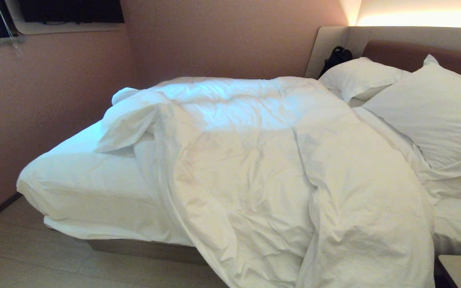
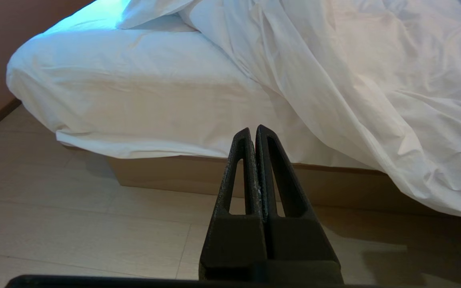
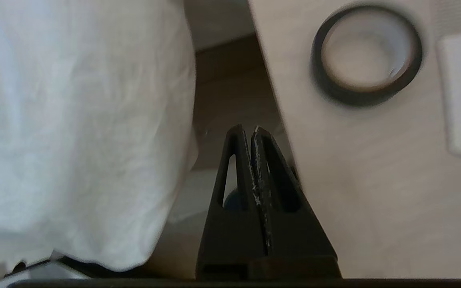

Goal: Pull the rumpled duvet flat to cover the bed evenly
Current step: Flatten the corners of the folded blanket

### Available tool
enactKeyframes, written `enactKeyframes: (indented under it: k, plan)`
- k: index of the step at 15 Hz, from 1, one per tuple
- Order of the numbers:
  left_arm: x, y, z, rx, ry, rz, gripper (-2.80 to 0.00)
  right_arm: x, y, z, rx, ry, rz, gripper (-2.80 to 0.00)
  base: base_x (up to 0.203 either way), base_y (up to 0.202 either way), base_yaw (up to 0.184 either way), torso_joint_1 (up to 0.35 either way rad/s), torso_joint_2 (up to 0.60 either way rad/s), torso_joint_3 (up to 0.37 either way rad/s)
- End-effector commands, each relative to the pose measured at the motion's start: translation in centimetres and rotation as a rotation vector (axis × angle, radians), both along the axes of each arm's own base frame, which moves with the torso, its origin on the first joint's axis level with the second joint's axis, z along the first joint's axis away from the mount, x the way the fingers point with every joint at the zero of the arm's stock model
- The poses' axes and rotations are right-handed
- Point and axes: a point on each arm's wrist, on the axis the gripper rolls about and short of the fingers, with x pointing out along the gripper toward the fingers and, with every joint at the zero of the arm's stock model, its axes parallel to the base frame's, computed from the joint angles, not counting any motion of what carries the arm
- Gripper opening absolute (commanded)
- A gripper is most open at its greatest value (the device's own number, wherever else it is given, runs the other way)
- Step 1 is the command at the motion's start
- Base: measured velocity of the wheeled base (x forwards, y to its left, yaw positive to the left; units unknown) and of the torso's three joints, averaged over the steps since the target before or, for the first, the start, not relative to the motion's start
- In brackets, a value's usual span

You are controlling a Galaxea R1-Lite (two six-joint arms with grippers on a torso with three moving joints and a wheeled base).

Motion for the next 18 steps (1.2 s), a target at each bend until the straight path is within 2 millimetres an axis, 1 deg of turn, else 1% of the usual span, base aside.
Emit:
enactKeyframes:
  k: [1,4,7,9,10,14,18]
  plan:
    - [0.0,0.0,0.0,0.001,0.000,0.000,-2.80,0.4,0.2,-0.4,-0.043,0.045,0.102,-2.80,0.000,0.000,0.000,0.000,0.00,0.000]
    - [0.0,0.0,0.0,0.001,0.000,0.000,-2.80,2.1,1.2,0.0,-0.008,0.102,0.188,-2.80,0.000,0.000,0.000,0.000,0.00,0.000]
    - [0.0,0.0,0.0,0.001,0.000,0.000,-2.80,2.4,1.6,0.0,0.003,0.116,0.208,-2.80,0.000,0.000,0.000,0.000,0.00,0.000]
    - [0.0,0.0,0.0,0.001,0.000,0.000,-2.80,3.8,2.6,0.0,0.001,0.170,0.271,-2.80,0.000,0.000,0.000,0.000,0.00,0.000]
    - [0.0,0.0,0.0,0.001,0.000,0.000,-2.80,4.1,2.7,0.1,0.001,0.188,0.279,-2.80,0.000,0.000,0.000,0.000,0.00,0.000]
    - [0.0,0.0,0.0,0.001,0.000,0.000,-2.80,4.9,2.9,1.3,0.049,0.233,0.313,-2.80,0.000,0.000,0.000,0.000,0.00,0.000]
    - [0.0,0.0,0.0,0.001,0.000,0.000,-2.80,4.8,3.0,1.4,0.054,0.238,0.313,-2.80,0.000,0.000,0.000,0.000,0.00,0.000]
